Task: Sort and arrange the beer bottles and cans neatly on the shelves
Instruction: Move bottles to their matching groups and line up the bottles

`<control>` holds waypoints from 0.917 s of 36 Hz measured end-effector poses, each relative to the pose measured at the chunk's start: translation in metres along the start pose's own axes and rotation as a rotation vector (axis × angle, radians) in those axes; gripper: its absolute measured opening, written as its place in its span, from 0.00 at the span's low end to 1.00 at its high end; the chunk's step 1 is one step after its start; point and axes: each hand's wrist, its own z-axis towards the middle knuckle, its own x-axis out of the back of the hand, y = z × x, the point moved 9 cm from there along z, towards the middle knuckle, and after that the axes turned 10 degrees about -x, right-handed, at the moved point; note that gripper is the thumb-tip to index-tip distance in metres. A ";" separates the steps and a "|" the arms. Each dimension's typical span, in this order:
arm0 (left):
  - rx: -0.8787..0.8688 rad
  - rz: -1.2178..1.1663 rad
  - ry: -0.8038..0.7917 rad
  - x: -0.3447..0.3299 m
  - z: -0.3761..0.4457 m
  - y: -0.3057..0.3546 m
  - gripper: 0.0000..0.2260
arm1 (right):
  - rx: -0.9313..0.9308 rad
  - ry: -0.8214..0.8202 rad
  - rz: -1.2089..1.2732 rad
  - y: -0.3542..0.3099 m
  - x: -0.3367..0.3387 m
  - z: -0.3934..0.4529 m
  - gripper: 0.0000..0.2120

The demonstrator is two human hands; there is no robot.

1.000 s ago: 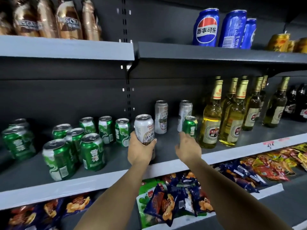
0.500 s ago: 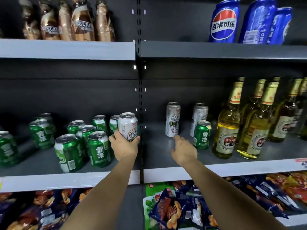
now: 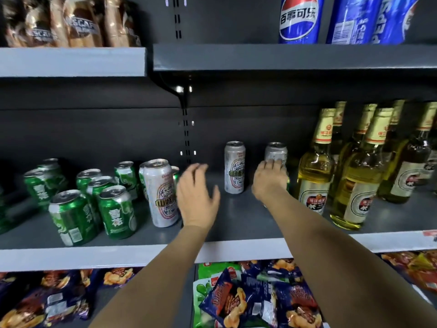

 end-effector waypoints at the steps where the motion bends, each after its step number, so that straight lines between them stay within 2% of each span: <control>1: 0.003 -0.030 -0.087 -0.014 -0.003 0.003 0.21 | -0.004 -0.015 -0.060 0.002 -0.002 0.004 0.36; 5: 0.067 -0.068 -0.340 -0.053 -0.013 0.004 0.18 | -0.074 -0.056 -0.238 0.014 -0.008 0.020 0.34; 8: 0.139 -0.101 -0.426 -0.070 -0.018 -0.004 0.19 | -0.060 -0.072 -0.328 0.015 -0.011 0.026 0.25; 11: 0.141 -0.127 -0.451 -0.081 -0.018 -0.008 0.19 | -0.056 -0.118 -0.231 0.010 -0.010 0.031 0.22; 14: 0.149 -0.157 -0.450 -0.090 -0.018 -0.011 0.20 | -0.050 -0.112 -0.055 -0.003 -0.004 0.029 0.30; 17: 0.182 -0.218 -0.458 -0.100 -0.019 -0.014 0.30 | -0.009 -0.067 0.114 -0.019 0.003 0.029 0.37; 20: 0.343 -0.369 -0.479 -0.112 -0.021 -0.025 0.47 | 0.091 -0.099 0.276 -0.046 0.007 0.027 0.43; 22: 0.441 -0.468 -0.461 -0.117 -0.021 -0.033 0.52 | 0.170 -0.100 0.376 -0.067 0.013 0.022 0.42; 25: 0.534 -0.519 -0.384 -0.118 -0.017 -0.053 0.50 | 0.264 -0.069 0.500 -0.097 0.025 0.016 0.33; 30: 0.614 -0.393 -0.309 -0.111 -0.016 -0.087 0.31 | 0.327 -0.114 0.673 -0.124 0.025 0.011 0.31; 33: 0.710 -0.358 -0.272 -0.111 -0.022 -0.102 0.35 | 0.324 -0.114 0.873 -0.119 0.032 0.015 0.29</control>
